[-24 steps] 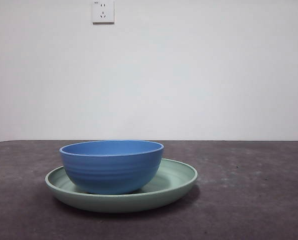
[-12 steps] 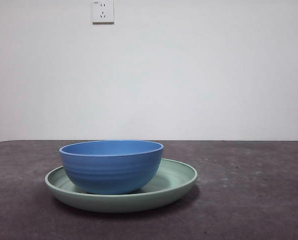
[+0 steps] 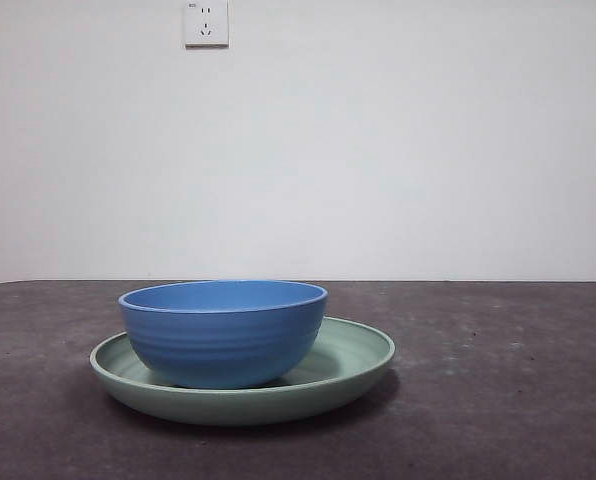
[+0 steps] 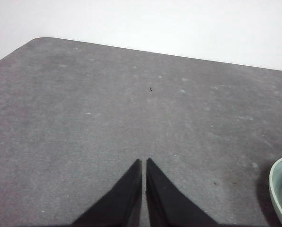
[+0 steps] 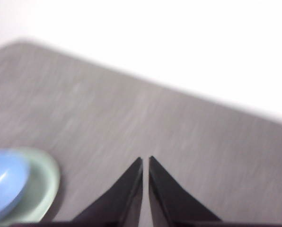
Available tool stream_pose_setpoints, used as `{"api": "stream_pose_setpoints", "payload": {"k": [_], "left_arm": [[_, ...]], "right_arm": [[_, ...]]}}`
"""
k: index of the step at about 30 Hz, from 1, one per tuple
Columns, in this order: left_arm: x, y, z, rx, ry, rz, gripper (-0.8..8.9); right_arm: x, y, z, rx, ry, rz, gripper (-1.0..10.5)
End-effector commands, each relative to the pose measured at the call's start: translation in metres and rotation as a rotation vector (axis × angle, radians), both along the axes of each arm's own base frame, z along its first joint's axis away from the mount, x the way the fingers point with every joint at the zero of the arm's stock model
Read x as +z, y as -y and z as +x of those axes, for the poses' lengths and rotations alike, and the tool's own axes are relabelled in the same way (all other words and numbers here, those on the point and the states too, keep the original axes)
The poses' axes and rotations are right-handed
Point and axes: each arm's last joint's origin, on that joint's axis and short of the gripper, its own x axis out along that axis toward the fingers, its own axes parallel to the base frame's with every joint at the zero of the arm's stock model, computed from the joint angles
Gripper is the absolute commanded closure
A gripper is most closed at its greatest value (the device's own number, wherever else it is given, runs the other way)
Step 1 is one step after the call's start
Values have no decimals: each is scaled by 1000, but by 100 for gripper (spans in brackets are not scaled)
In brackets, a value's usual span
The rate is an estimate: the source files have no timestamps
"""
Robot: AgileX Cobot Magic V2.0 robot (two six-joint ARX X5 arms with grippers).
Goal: Pick up the blue bowl, put it on the green plate, put it on desk
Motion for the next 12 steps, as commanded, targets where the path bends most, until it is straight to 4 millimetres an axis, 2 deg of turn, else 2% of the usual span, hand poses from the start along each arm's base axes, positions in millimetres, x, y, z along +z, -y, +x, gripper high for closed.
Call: {"api": "stream_pose_setpoints", "payload": {"k": [1,6,12], "left_arm": [[-8,0,1,4,-27,-3,786],[-8,0,1,4,-27,-3,786],[-8,0,1,4,-27,-3,786]], "right_arm": [[-19,2,5,-42,164,-12,930],[-70,9,13,-147,261,0,930],[-129,17,22,-244,182,50,930]]}}
